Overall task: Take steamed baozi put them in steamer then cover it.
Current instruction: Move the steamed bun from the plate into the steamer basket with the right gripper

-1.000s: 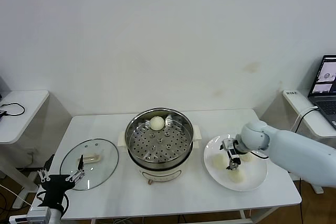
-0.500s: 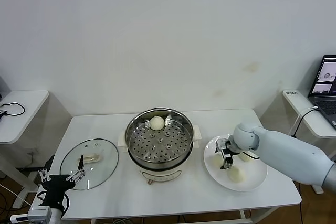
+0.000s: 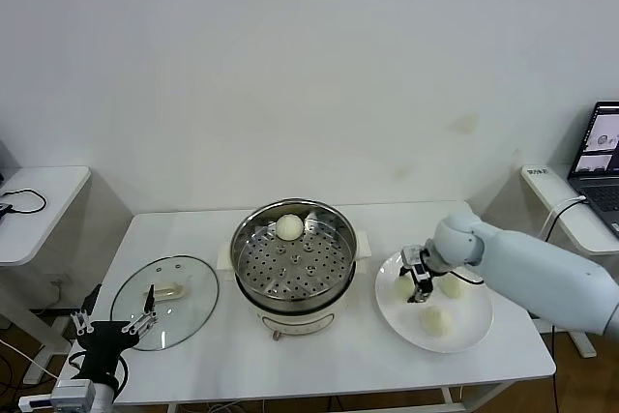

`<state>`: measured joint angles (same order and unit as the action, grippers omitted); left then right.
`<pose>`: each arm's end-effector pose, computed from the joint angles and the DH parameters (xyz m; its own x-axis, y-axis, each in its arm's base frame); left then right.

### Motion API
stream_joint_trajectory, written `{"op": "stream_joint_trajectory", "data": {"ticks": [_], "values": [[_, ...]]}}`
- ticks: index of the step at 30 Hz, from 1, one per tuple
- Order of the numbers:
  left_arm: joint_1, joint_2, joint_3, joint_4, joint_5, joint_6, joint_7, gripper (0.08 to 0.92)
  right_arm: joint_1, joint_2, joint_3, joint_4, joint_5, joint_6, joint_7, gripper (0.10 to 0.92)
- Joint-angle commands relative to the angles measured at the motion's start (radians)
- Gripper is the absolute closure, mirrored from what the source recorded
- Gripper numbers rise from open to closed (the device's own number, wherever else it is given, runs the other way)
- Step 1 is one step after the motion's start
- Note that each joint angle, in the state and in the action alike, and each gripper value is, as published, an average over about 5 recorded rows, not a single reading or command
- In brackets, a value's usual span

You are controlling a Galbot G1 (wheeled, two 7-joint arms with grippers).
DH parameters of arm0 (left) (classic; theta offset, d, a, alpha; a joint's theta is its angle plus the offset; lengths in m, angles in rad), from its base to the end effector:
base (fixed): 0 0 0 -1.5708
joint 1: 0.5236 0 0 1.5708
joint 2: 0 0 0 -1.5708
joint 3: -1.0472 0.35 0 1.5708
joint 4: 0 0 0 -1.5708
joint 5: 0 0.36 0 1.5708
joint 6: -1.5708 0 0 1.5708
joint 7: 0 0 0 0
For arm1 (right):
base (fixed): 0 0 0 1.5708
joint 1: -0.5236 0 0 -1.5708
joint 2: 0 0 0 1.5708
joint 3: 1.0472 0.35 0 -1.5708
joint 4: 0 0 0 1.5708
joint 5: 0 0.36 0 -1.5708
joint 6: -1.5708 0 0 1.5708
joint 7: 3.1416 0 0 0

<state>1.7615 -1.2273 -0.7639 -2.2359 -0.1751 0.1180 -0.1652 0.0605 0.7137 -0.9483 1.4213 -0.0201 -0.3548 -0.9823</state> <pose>0.1439 0.1065 -0.2540 -0.9838 -0.1564 0.0874 -0.1296 0.9581 0.2553 0.4917 -0.0732 -0.2062 -0.2008 -0.1533 0.9676 -0.9642 -0.1438 -0.2229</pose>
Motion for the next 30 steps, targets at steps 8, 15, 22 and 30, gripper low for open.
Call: {"op": "stream_joint_trajectory", "data": {"ticks": [8,15,22,30], "values": [[0.001,0.01,0.008,-0.017,-0.002,0.003,0.001,0.177,0.518,-0.121,-0.25,0.173,0.219,-0.044,-0.053,0.389],[-0.003,0.02,0.013,-0.022,-0.006,0.005,0.002,0.177,0.716,0.024,-0.339,0.182,0.369,-0.096,-0.024,0.389],[-0.01,0.029,0.002,-0.018,-0.014,0.007,0.003,0.177,0.694,0.225,-0.309,0.137,0.533,-0.171,0.053,0.383],[-0.02,0.032,-0.016,-0.01,-0.022,0.01,0.006,0.177,0.56,0.481,-0.281,-0.027,0.546,-0.197,0.094,0.38]]}}
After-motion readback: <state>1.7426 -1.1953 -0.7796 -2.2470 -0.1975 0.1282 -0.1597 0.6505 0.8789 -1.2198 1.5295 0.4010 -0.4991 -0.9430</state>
